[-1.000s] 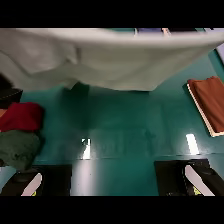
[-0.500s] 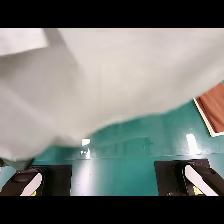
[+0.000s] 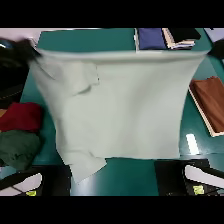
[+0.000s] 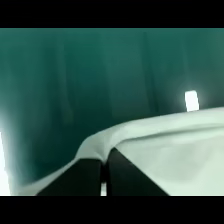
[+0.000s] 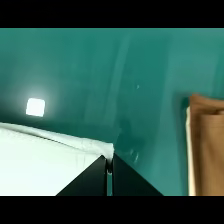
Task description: Fold the shirts.
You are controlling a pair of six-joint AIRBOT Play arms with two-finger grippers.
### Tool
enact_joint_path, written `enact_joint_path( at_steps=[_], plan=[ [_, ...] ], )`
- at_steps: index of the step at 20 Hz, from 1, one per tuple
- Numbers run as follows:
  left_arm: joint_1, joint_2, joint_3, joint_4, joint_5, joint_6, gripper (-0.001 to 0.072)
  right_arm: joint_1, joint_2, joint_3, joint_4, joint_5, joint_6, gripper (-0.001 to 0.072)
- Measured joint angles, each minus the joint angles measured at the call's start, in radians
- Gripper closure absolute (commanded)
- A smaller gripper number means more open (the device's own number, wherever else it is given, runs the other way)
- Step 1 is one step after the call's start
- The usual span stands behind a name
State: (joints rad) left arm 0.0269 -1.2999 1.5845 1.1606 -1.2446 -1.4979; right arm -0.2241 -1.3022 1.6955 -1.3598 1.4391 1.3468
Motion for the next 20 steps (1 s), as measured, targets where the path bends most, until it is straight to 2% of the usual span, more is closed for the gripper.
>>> enact_joint_path(
  at_steps=[4, 9, 13, 16, 20],
  plan=[
    [0.0, -0.227, -0.039, -0.061, 0.076, 0.06, 0.0684, 0.05, -0.199, -0.025, -0.001, -0.076, -0.005, 0.0693],
    [0.015, -0.338, 0.04, -0.076, 0.143, 0.092, 0.0683, 0.091, -0.368, 0.133, 0.003, -0.097, 0.002, 0.0693],
    [0.059, -0.356, 0.084, -0.035, 0.029, 0.1, 0.0683, 0.074, -0.38, 0.164, 0.005, -0.056, 0.005, 0.0693],
    [0.074, -0.359, 0.05, -0.019, -0.045, 0.109, 0.0683, 0.053, -0.333, 0.063, 0.002, -0.05, 0.005, 0.0693],
    [0.058, -0.361, -0.048, -0.004, -0.079, 0.116, 0.0683, 0.049, -0.256, -0.131, -0.005, -0.101, 0.006, 0.0693]
  ],
)
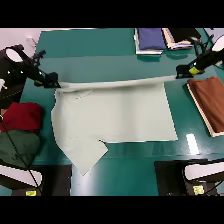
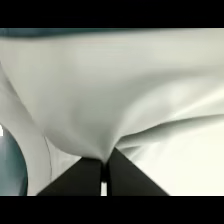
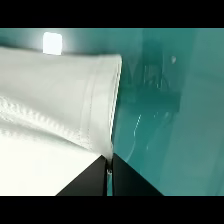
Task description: Fold the shirts.
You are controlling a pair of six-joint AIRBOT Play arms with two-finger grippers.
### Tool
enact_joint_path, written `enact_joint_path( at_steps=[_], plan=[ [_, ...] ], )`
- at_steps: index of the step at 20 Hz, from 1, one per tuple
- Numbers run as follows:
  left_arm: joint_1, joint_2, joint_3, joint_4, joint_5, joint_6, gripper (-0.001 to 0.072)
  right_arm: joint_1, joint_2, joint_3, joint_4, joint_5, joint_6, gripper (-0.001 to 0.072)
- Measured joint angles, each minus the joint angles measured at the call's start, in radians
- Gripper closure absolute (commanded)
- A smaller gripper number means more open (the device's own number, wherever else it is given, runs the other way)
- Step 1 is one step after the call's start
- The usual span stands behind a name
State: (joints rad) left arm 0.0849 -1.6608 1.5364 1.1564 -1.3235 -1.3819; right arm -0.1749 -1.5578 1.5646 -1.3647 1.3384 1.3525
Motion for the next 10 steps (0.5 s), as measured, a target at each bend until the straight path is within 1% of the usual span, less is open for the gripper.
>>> enact_joint_path(
  at_steps=[6, 7, 8, 9, 10],
  plan=[
    [-0.032, 0.0, -0.132, 0.014, -0.01, 0.004, 0.0679, 0.015, 0.074, -0.23, 0.002, -0.067, 0.0, 0.0692],
    [-0.034, 0.0, -0.14, 0.014, -0.014, 0.003, 0.0519, 0.017, 0.079, -0.255, 0.003, -0.071, 0.0, 0.0688],
    [-0.035, 0.0, -0.147, 0.014, -0.018, 0.003, 0.0257, 0.017, 0.082, -0.274, 0.006, -0.072, 0.0, 0.0631],
    [-0.037, 0.001, -0.151, 0.016, -0.024, 0.002, 0.0228, 0.018, 0.085, -0.287, 0.006, -0.073, 0.001, 0.0464],
    [-0.037, 0.005, -0.155, 0.017, -0.025, -0.001, 0.0228, 0.018, 0.089, -0.298, 0.006, -0.077, 0.001, 0.0445]
  ],
)
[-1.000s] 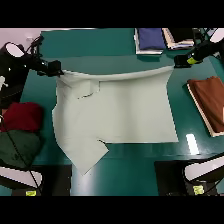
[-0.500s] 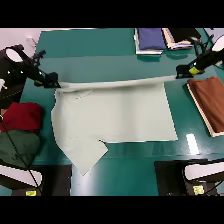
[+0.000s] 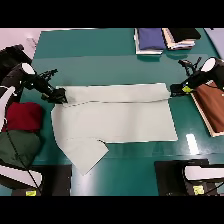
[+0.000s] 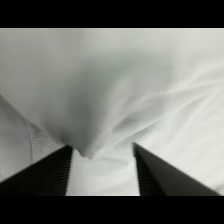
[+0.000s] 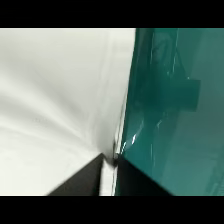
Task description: Fold the shirts.
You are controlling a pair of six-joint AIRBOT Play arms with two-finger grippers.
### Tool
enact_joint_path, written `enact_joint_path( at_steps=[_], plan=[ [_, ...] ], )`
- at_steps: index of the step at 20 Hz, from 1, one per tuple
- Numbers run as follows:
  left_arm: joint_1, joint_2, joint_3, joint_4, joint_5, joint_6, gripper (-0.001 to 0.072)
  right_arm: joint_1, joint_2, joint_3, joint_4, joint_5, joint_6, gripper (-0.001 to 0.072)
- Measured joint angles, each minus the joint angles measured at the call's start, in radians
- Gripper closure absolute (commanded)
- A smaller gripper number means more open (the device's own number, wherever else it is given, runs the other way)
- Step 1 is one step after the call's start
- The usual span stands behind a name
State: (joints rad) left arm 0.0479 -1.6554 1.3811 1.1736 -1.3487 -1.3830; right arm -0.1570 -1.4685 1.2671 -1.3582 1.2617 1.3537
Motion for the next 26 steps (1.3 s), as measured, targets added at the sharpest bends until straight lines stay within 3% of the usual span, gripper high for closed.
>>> enact_joint_path(
  at_steps=[6, 7, 8, 15, 19, 22, 26],
  plan=[
    [-0.003, 0.184, -0.04, 0.095, -0.002, -0.02, 0.0228, -0.053, 0.128, -0.079, 0.005, 0.053, -0.023, 0.0427],
    [-0.002, 0.234, -0.069, 0.112, -0.002, -0.023, 0.0227, -0.077, 0.164, -0.116, 0.005, 0.071, -0.029, 0.0288],
    [-0.002, 0.291, -0.112, 0.126, -0.002, -0.028, 0.0228, -0.103, 0.199, -0.161, 0.003, 0.089, -0.034, 0.0229],
    [-0.003, 0.612, -0.486, 0.159, 0.01, -0.087, 0.0227, -0.298, 0.39, -0.571, 0.006, 0.142, -0.052, 0.0235],
    [-0.003, 0.671, -0.596, 0.156, 0.043, -0.104, 0.0227, -0.302, 0.417, -0.716, 0.084, 0.129, -0.067, 0.0316],
    [-0.003, 0.684, -0.623, 0.154, 0.056, -0.109, 0.0227, -0.243, 0.421, -0.755, 0.119, 0.075, -0.076, 0.069],
    [-0.003, 0.698, -0.648, 0.156, 0.034, -0.113, 0.0227, -0.155, 0.42, -0.717, 0.123, 0.03, -0.079, 0.0691]
  ],
)
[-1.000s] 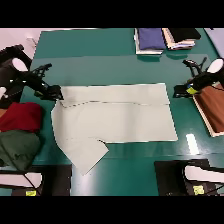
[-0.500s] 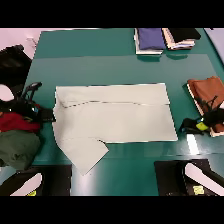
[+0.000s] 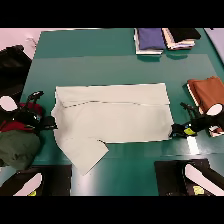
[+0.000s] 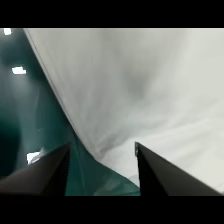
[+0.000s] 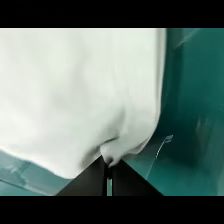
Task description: Fold the shirts.
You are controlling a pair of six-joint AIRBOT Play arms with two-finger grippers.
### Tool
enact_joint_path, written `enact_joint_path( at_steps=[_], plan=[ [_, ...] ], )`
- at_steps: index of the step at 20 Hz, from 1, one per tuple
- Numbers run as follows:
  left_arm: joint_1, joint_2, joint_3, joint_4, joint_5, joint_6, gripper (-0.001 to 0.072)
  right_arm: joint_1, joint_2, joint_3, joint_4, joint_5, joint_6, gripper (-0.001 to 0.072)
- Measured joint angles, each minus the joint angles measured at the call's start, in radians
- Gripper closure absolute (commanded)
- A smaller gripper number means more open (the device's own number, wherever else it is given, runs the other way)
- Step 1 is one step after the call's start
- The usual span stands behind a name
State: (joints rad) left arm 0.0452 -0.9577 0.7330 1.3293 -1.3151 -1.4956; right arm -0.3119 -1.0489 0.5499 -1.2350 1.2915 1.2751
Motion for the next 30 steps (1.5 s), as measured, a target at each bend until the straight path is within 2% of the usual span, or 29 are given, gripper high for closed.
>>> enact_joint_path(
  at_steps=[6, 12, 21, 25, 26, 27, 28, 30],
  plan=[
    [0.0, 0.128, -0.166, -0.019, -0.029, -0.073, 0.0227, 0.075, 0.003, 0.076, 0.002, 0.002, -0.002, 0.0691],
    [0.0, 0.192, -0.33, -0.146, -0.035, -0.118, 0.0228, 0.092, 0.003, 0.092, 0.009, -0.008, -0.002, 0.0691],
    [0.0, 0.201, -0.414, -0.24, -0.005, -0.142, 0.0229, 0.093, 0.003, 0.095, 0.012, -0.009, -0.002, 0.0691],
    [0.0, 0.202, -0.422, -0.286, 0.058, -0.154, 0.0231, 0.093, 0.003, 0.095, 0.013, -0.008, -0.001, 0.0691],
    [0.0, 0.202, -0.423, -0.298, 0.076, -0.156, 0.0337, 0.093, 0.003, 0.095, 0.013, -0.008, -0.001, 0.0691],
    [0.0, 0.202, -0.424, -0.305, 0.104, -0.156, 0.0596, 0.093, 0.003, 0.097, 0.013, -0.007, -0.001, 0.0691],
    [0.0, 0.201, -0.425, -0.3, 0.136, -0.153, 0.0639, 0.093, 0.003, 0.1, 0.013, -0.006, -0.001, 0.0691],
    [0.0, 0.202, -0.425, -0.319, 0.145, -0.14, 0.0644, 0.093, 0.003, 0.117, 0.013, -0.004, -0.001, 0.0691]
  ],
)
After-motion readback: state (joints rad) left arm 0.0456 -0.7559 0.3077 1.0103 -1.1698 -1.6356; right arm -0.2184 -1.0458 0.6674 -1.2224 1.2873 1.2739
